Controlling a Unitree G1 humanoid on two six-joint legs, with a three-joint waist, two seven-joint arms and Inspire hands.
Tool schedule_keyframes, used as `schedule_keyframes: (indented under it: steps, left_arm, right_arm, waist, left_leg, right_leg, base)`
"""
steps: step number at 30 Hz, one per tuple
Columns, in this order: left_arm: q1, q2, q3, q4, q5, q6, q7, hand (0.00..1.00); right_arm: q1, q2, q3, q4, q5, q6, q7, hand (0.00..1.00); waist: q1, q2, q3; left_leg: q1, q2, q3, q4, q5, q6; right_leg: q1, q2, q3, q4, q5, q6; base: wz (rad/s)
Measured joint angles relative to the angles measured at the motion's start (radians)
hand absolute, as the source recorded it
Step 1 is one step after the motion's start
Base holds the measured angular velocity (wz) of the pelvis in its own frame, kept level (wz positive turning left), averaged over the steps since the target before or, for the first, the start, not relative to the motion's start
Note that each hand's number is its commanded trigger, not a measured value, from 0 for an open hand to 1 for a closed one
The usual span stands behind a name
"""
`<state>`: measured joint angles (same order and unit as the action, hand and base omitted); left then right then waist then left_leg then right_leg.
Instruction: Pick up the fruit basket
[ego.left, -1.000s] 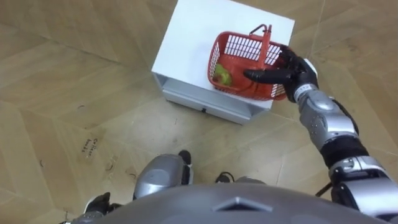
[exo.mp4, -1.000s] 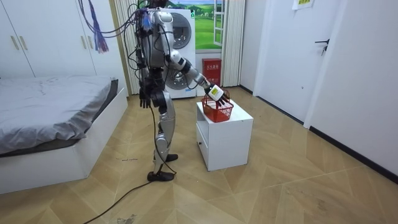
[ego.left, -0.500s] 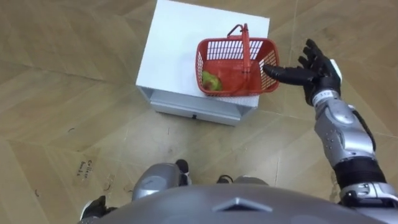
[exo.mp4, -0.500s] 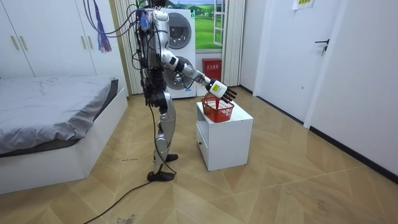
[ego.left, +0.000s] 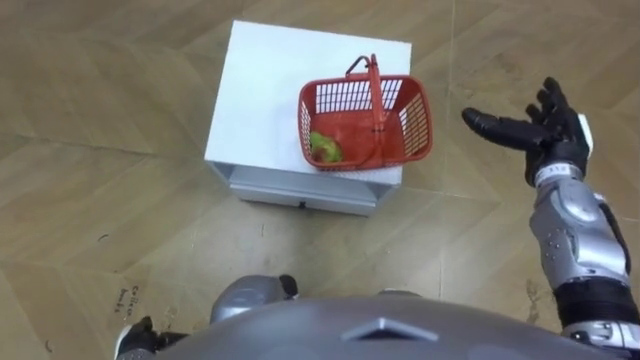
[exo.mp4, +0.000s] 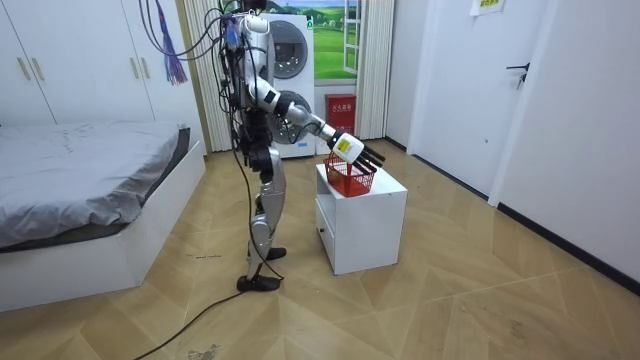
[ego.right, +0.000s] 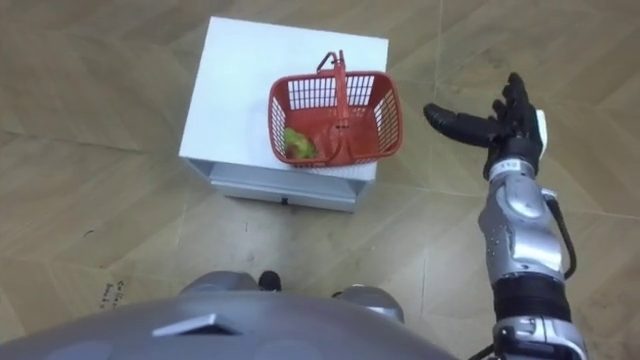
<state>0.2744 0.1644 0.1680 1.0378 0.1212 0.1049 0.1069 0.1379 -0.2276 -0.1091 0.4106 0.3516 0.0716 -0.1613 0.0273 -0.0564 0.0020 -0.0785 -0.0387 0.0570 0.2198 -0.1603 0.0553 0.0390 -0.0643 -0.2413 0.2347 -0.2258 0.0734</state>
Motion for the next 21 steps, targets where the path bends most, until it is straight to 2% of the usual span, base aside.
schedule_keyframes:
  steps: [4,6,12,17,21]
  left_arm:
    - [-0.004,0.000,0.007,-0.015,-0.001,-0.006,0.015,0.00]
    - [-0.003,0.000,0.007,-0.016,-0.003,-0.008,0.021,0.00]
    - [0.007,-0.002,0.009,-0.007,-0.008,-0.022,0.039,0.00]
    - [-0.009,-0.015,0.017,-0.001,0.002,-0.036,0.038,0.00]
    - [-0.005,-0.030,0.013,0.017,0.006,-0.038,0.037,0.00]
  right_arm:
    - [0.030,0.007,-0.002,0.109,-0.044,-0.009,-0.016,0.00]
    - [0.043,0.007,-0.001,0.234,-0.065,-0.031,-0.017,0.00]
    - [0.085,0.019,-0.002,0.544,-0.112,-0.035,-0.008,0.00]
    - [0.085,0.051,-0.001,0.656,-0.163,-0.037,0.009,0.00]
    - [0.069,0.061,0.000,0.731,-0.248,-0.036,0.053,0.00]
  waist:
    - [-0.010,0.002,-0.0012]
    - [-0.023,0.004,-0.0017]
    - [-0.025,0.005,-0.0008]
    - [-0.025,0.012,0.0028]
    - [-0.023,0.020,0.0042]
  left_leg:
    - [0.008,-0.001,-0.002,-0.003,0.000,0.000]
    - [0.014,-0.002,-0.004,-0.006,0.000,0.000]
    - [0.058,-0.005,-0.006,-0.022,-0.002,-0.003]
    - [0.063,-0.002,-0.005,-0.022,-0.003,-0.005]
    - [0.064,-0.003,-0.004,-0.020,-0.003,-0.005]
  right_leg:
    - [0.014,0.001,-0.003,-0.014,0.000,0.000]
    - [0.018,0.002,0.000,-0.015,0.000,0.000]
    - [0.064,0.005,0.010,-0.033,0.000,0.000]
    - [0.068,0.007,0.000,-0.032,0.000,0.000]
    - [0.068,0.010,0.012,-0.032,0.000,0.000]
  base:
    - [0.01]
    - [0.00]
    - [0.00]
    - [0.00]
    - [0.00]
